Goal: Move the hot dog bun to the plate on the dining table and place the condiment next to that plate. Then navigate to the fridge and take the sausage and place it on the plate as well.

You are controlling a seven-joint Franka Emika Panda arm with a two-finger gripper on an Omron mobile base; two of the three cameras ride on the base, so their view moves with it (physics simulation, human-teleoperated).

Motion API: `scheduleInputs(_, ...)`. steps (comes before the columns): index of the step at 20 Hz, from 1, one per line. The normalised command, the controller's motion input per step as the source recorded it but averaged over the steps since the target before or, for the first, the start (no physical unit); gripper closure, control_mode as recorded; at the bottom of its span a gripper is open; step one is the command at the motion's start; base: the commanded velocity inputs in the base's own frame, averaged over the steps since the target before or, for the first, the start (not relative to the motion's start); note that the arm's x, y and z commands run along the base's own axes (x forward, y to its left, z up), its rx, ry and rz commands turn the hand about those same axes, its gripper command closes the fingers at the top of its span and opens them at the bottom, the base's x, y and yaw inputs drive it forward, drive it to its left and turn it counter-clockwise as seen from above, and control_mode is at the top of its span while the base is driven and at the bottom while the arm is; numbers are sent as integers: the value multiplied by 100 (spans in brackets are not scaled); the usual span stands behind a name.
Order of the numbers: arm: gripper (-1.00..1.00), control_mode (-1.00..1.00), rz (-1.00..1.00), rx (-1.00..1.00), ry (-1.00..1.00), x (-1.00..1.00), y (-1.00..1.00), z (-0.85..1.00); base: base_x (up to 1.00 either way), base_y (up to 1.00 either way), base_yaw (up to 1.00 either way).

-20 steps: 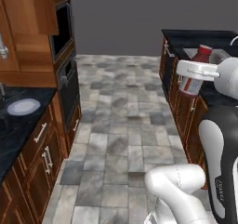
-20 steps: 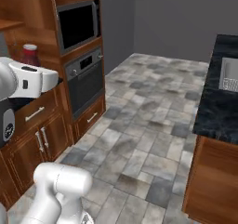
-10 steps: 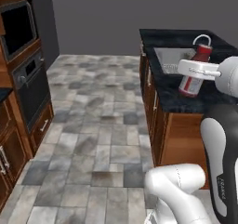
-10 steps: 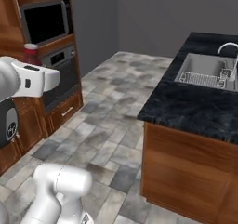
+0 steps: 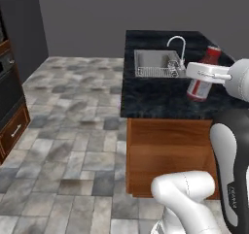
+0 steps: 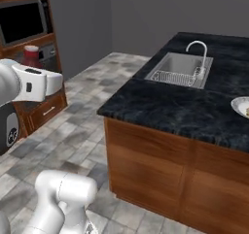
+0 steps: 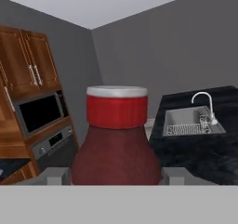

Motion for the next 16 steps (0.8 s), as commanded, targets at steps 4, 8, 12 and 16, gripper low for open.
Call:
scheduleInputs(4, 100, 100, 0, 0, 0, 0, 0, 0, 18, -100, 11)
scheduleInputs(8, 100, 100, 0, 0, 0, 0, 0, 0, 24, -100, 16)
scheduleInputs(12, 100, 100, 0, 0, 0, 0, 0, 0, 23, -100, 18)
scheduleInputs(16, 100, 100, 0, 0, 0, 0, 0, 0, 15, -100, 18)
